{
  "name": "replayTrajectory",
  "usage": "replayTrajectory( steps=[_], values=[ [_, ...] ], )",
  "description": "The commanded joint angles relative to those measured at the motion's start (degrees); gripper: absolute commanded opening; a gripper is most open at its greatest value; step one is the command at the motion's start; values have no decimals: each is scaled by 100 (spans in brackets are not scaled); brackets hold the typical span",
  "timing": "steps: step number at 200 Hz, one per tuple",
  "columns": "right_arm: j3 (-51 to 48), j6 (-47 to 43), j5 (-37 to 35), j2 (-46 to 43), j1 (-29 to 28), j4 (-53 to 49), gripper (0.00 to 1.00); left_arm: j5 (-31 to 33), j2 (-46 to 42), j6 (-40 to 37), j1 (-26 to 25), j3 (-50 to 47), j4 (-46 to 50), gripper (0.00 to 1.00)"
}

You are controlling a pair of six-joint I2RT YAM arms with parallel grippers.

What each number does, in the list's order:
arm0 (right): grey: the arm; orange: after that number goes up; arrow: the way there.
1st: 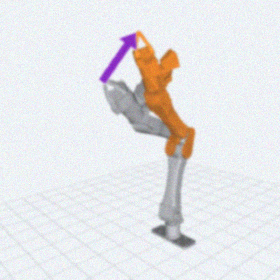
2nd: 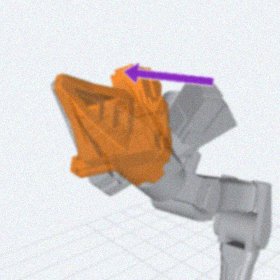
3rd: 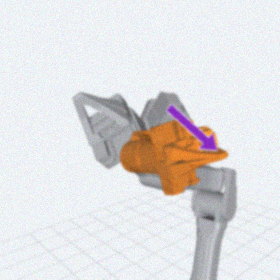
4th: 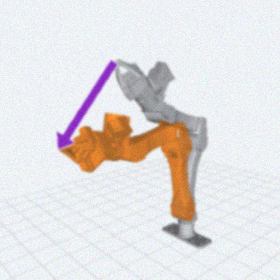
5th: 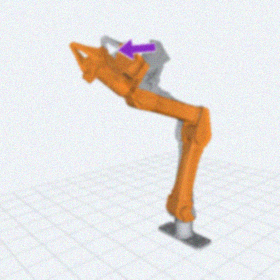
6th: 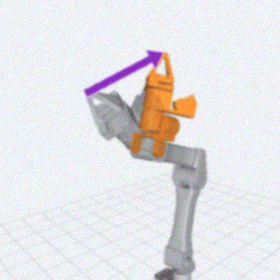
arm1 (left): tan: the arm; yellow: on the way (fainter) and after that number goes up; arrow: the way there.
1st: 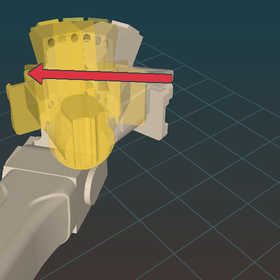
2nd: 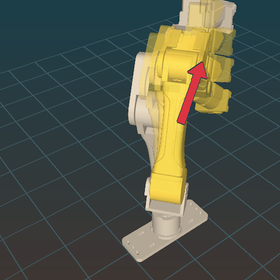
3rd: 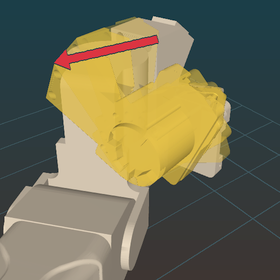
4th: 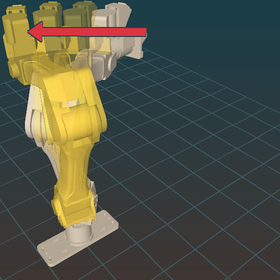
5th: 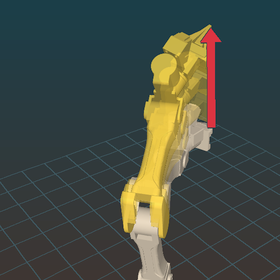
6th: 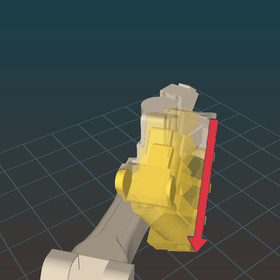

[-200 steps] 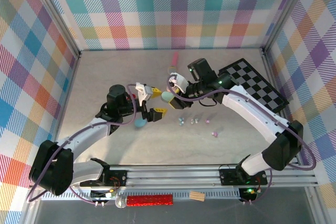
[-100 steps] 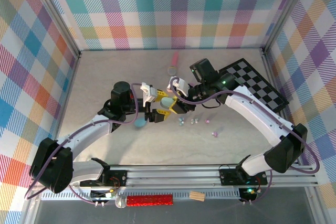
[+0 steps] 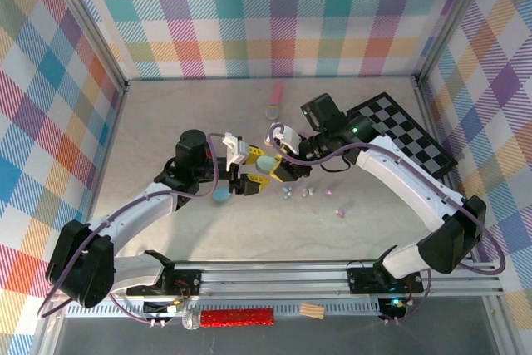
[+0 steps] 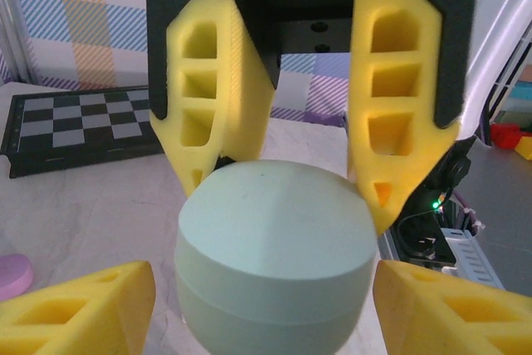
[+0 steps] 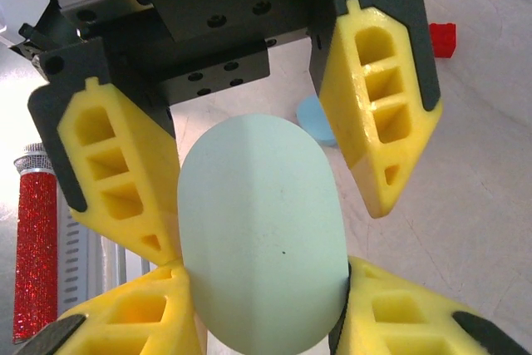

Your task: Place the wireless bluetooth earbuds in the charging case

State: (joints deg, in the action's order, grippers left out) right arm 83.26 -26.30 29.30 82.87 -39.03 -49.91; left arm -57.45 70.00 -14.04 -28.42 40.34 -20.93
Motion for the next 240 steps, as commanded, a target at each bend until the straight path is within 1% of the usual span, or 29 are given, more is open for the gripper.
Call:
replayTrajectory(
  steps=[1, 64, 132, 150, 169, 176, 184, 216, 240],
  values=[
    [61, -154, 50, 88, 38, -115, 35, -236, -136, -134, -67, 97, -69, 69],
    [35, -147, 76, 106, 53, -72, 35, -260, -151, -101, -75, 106, -109, 66],
    [14, -121, 67, 112, 64, -19, 35, -276, -137, -44, -89, 89, -166, 56],
    [-3, -107, 69, 96, 62, 3, 35, -275, -140, -29, -93, 88, -165, 51],
    [-22, -72, 50, 72, 70, 47, 37, -260, -149, -33, -93, 85, -166, 49],
    [-34, -36, 42, 55, 75, 78, 38, -258, -145, -36, -93, 88, -162, 45],
    [-40, -8, 47, 41, 84, 104, 40, -258, -152, -36, -93, 88, -158, 43],
    [-103, 186, 10, -27, 162, 249, 46, -205, -153, -29, -91, 71, -158, 42],
    [-153, 442, 24, -81, 287, 452, 53, -214, -170, -37, -92, 80, -148, 40]
  ],
)
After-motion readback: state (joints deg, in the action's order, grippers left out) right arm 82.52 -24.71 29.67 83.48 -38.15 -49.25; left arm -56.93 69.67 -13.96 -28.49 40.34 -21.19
